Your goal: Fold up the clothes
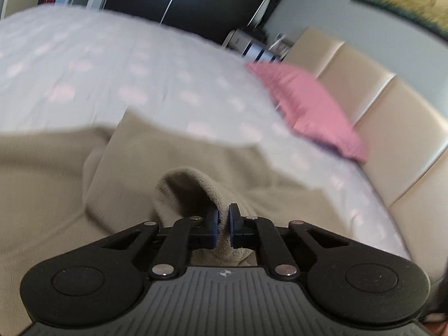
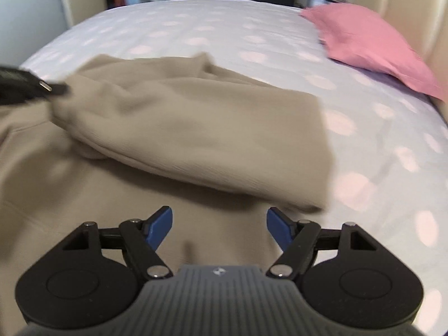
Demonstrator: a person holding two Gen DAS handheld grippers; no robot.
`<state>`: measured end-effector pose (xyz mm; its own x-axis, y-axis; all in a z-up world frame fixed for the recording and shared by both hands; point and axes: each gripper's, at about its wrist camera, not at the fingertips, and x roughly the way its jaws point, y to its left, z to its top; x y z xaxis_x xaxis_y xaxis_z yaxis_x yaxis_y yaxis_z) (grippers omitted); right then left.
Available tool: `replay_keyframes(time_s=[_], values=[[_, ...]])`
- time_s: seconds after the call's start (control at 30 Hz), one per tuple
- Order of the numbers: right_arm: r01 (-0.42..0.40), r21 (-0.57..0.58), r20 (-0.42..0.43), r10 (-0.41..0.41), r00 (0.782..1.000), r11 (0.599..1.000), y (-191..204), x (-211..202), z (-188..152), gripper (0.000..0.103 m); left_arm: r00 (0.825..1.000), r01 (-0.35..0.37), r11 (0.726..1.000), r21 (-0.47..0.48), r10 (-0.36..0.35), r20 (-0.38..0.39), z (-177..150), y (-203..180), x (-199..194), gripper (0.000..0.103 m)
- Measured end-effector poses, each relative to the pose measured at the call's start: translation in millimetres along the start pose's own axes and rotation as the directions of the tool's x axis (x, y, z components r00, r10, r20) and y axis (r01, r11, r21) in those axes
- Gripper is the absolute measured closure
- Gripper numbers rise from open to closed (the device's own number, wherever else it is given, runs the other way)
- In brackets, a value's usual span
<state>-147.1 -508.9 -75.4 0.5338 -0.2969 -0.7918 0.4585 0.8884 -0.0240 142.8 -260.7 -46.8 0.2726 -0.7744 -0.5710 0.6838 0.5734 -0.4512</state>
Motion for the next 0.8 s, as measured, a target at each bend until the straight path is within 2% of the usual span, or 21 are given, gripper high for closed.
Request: replay_keyframes(time_s=[0.13, 0.33, 0.5, 0.6, 0.63, 0.67, 0.7, 0.8], values=[[0.038, 0.093, 0.019, -0.04, 0.999, 0.995, -26, -4, -14, 0.024, 0.998, 0.031, 0.997, 0.074, -0.035, 0.056, 32, -32, -23, 0.098], [-0.044, 0.285, 0.057, 0.029, 0.998, 0.957, -48, 1, -15, 0.024, 0.991, 0.024, 0.98, 0.199, -0.049, 0.122, 73, -65, -57, 0.098], [-0.075, 0.417, 0.099, 0.037, 0.994, 0.906, -58, 21, -5, 0.024, 0.987, 0.002, 0.98, 0.2, -0.034, 0.156, 84, -56, -70, 0.098], [-0.034, 0.422, 0.089, -0.004, 0.996, 0.906, -59, 31, 3, 0.027, 0.985, -0.038, 0.984, 0.176, 0.007, 0.174, 90, -41, -72, 0.098], [-0.02, 0.421, 0.081, -0.016, 0.997, 0.907, -61, 36, 5, 0.038, 0.983, -0.067, 0.983, 0.171, 0.035, 0.183, 93, -34, -73, 0.098], [-0.021, 0.419, 0.07, -0.01, 0.997, 0.908, -63, 41, 6, 0.057, 0.98, -0.098, 0.982, 0.161, 0.067, 0.185, 94, -24, -72, 0.098], [-0.037, 0.419, 0.058, 0.014, 0.998, 0.907, -64, 45, 6, 0.064, 0.977, -0.129, 0.98, 0.15, 0.1, 0.187, 94, -14, -71, 0.099], [-0.026, 0.375, 0.018, 0.021, 1.0, 0.927, -57, 55, 7, 0.067, 0.968, -0.209, 0.972, 0.109, 0.19, 0.163, 94, 19, -62, 0.099]])
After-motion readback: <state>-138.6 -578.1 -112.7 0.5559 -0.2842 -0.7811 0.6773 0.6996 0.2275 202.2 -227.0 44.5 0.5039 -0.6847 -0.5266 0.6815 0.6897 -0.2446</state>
